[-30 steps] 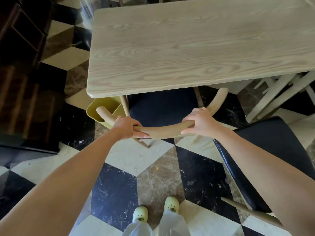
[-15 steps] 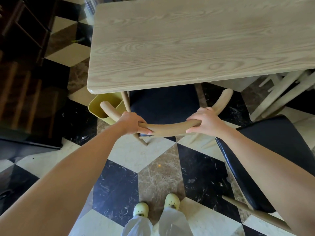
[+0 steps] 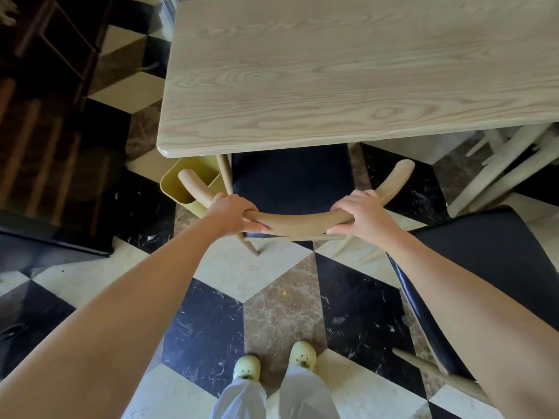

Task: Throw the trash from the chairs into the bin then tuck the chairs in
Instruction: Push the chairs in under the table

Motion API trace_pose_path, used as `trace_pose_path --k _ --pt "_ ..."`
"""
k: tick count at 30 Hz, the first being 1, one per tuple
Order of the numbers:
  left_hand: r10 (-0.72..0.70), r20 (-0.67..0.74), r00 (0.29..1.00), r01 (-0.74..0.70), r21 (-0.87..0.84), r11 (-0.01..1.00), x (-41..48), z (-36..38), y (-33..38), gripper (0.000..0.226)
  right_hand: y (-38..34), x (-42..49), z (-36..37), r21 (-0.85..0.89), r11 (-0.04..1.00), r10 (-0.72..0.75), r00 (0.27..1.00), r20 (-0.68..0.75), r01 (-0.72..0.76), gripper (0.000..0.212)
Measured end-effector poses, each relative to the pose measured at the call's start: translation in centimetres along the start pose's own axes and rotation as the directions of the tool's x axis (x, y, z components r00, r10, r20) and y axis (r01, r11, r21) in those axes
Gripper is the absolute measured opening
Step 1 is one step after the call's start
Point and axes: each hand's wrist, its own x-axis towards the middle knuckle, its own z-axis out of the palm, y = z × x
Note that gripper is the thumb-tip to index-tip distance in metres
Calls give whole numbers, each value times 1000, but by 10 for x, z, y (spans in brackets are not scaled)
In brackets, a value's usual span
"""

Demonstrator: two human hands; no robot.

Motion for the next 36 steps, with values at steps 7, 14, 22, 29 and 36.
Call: trace_pose_path --k 7,14,22,29,36 --pt "-76 -300 951 49 -95 994 -30 30 24 58 -7 -10 11 -95 994 56 996 -71 -62 50" --pt "-166 -324 931 150 -74 986 -70 73 48 71 -44 -51 35 192 940 323 919 -228 -282 62" --pt "-114 115 987 108 62 992 -152 126 64 65 -101 -168 69 255 835 496 868 32 -487 71" --pt "14 344 939 -86 194 977 -203 149 106 62 -151 -292 61 358 639 552 730 403 -681 71" --pt "128 571 811 -294 209 933 -240 162 187 58 -164 -421 48 384 393 606 549 575 -836 82"
